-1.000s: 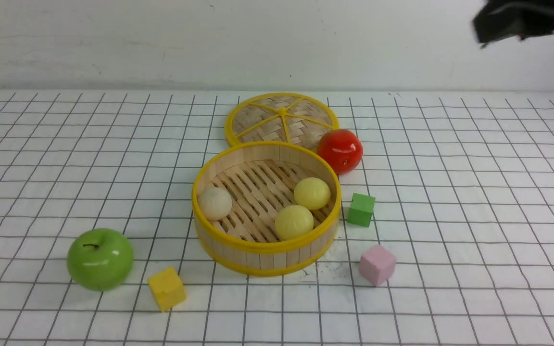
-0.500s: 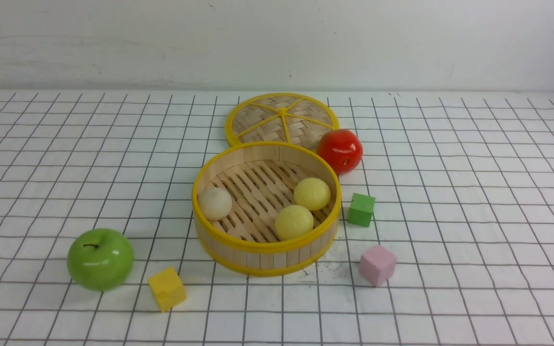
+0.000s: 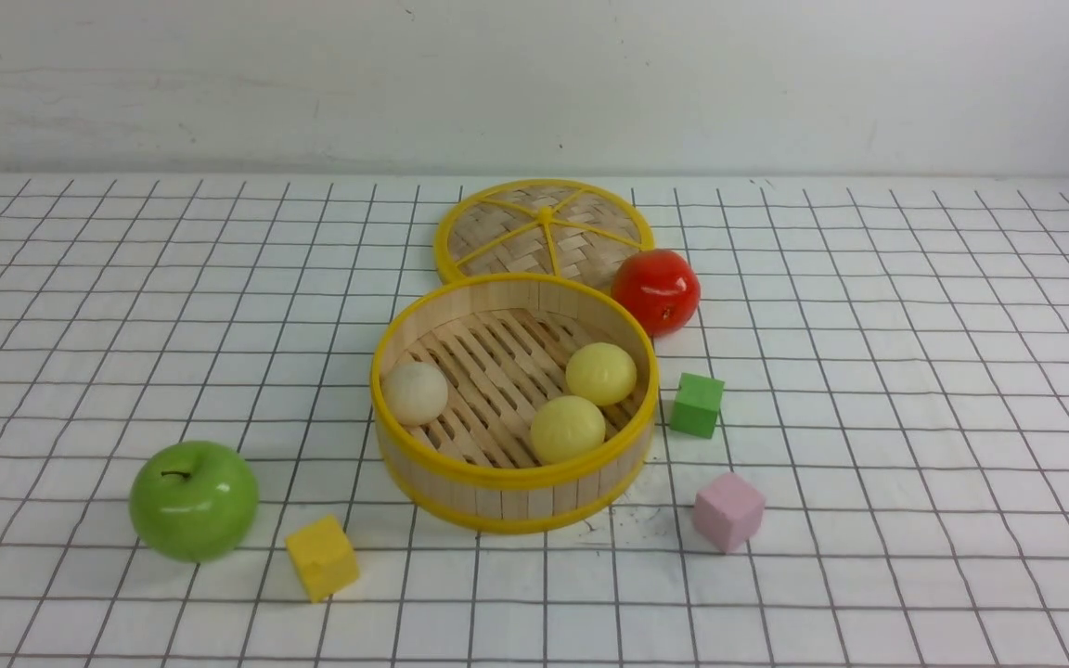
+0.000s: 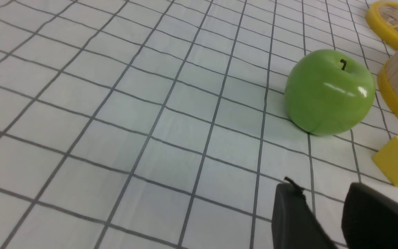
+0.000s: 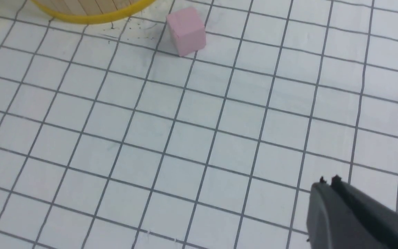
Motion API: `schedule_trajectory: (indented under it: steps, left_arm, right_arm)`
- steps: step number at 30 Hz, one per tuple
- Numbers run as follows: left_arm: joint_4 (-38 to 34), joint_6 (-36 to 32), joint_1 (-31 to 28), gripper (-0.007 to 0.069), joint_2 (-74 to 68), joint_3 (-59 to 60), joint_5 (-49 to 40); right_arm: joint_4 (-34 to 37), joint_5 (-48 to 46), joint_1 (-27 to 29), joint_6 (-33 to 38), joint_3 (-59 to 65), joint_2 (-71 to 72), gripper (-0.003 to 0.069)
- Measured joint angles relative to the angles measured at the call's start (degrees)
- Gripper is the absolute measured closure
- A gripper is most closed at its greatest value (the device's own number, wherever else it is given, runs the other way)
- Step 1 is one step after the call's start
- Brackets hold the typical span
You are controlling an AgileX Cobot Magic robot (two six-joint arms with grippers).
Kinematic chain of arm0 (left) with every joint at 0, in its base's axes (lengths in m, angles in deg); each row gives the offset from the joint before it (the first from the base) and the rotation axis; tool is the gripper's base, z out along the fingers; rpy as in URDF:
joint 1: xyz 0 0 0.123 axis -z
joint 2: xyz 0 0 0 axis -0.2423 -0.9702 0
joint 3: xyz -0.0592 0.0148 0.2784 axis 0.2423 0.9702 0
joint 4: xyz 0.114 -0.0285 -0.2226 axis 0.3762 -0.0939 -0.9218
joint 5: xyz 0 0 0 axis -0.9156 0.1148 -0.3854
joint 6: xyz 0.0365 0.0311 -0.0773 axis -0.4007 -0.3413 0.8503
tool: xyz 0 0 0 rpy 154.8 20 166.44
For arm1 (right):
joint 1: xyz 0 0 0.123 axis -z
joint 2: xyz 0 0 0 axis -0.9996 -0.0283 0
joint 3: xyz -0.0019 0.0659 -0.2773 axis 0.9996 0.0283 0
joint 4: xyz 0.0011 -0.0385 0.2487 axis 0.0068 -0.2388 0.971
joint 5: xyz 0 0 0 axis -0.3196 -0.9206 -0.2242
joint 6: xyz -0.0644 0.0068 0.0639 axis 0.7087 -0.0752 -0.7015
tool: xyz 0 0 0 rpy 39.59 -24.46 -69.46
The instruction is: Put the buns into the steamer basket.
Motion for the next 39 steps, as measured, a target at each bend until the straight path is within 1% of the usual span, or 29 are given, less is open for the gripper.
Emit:
schedule_trajectory:
  steps: [5, 7, 11, 13, 14, 16, 19, 20, 21, 28, 32, 39]
  left_arm:
    - [0.0, 0.0, 0.0, 0.0405, 0.0, 0.0, 0.0]
    - [0.0, 0.0, 0.0, 0.0402, 0.0, 0.0, 0.0]
    - [0.0, 0.0, 0.0, 0.0396, 0.0, 0.0, 0.0]
    - [0.0, 0.0, 0.0, 0.0396, 0.0, 0.0, 0.0]
    - [0.0, 0.0, 0.0, 0.0396, 0.0, 0.0, 0.0]
    - [0.0, 0.0, 0.0, 0.0391, 0.0, 0.0, 0.0]
    - [0.0, 0.0, 0.0, 0.0389, 0.0, 0.0, 0.0]
    - [0.0, 0.0, 0.0, 0.0389, 0.0, 0.0, 0.0]
    - [0.0, 0.0, 0.0, 0.0387, 0.0, 0.0, 0.0]
    - [0.0, 0.0, 0.0, 0.0387, 0.0, 0.0, -0.06]
    - [0.0, 0.0, 0.0, 0.0387, 0.0, 0.0, 0.01]
    - [0.0, 0.0, 0.0, 0.0387, 0.0, 0.0, 0.01]
  right_arm:
    - [-0.19, -0.48, 0.15, 0.0, 0.0, 0.39, 0.0669]
    - [-0.13, -0.34, 1.58, 0.0, 0.12, 1.87, 0.0669]
    - [-0.54, 2.72, 9.68, 0.06, 1.83, 7.47, 0.0663]
    - [-0.9, 6.27, 13.71, 0.06, 4.63, 10.87, 0.066]
    - [-1.2, 7.58, 14.48, 0.06, 5.37, 11.61, 0.066]
    - [-2.48, 13.83, 18.68, 0.06, 10.76, 16.51, 0.0658]
    - [-3.62, 21.3, 22.22, 0.06, 19.01, 22.78, 0.0657]
    - [-3.77, 21.72, 22.43, 0.06, 20.14, 23.12, 0.0656]
    - [-4.04, 24.82, 22.77, 0.06, 24.57, 25.7, 0.0655]
    - [-4.23, 29.49, 22.9, 0.06, 40.36, 34.66, 0.0647]
    - [-4.45, 31.59, 23.52, 0.06, 40.83, 36.43, 0.0643]
    - [-4.45, 31.94, 23.95, 0.06, 40.94, 36.45, 0.0636]
